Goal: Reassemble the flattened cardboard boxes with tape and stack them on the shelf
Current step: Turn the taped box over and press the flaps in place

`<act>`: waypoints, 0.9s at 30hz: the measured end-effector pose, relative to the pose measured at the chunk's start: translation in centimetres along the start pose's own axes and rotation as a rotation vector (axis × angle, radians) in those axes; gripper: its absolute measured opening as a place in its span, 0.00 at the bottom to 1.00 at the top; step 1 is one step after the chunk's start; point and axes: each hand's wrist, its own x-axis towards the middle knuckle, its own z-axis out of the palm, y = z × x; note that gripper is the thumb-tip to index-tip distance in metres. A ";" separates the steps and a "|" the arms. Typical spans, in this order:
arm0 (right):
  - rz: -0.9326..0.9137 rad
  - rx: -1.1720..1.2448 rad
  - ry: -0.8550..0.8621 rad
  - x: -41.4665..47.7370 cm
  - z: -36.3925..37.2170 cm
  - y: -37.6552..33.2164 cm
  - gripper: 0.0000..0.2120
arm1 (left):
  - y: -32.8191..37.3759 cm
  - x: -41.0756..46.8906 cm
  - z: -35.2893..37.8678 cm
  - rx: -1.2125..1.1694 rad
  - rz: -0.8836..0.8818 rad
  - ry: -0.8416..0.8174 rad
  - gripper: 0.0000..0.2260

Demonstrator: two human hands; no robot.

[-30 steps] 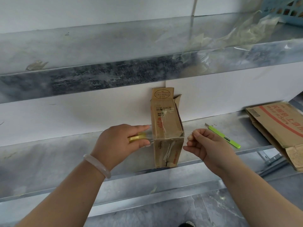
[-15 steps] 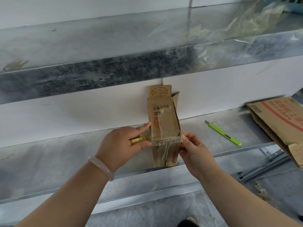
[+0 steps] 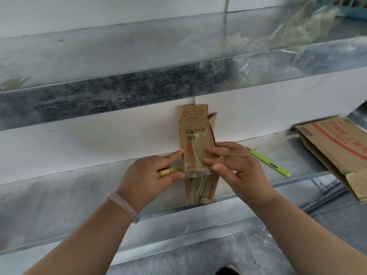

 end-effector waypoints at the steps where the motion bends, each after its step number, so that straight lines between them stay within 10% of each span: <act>1: -0.077 -0.055 -0.020 0.0 0.1 0.5 0.12 | 0.0 0.0 0.0 -0.006 0.000 -0.001 0.22; 27: -0.279 -0.358 -0.104 1.1 3.8 -1.7 0.14 | -1.6 -1.6 -0.4 -0.205 -0.004 0.137 0.21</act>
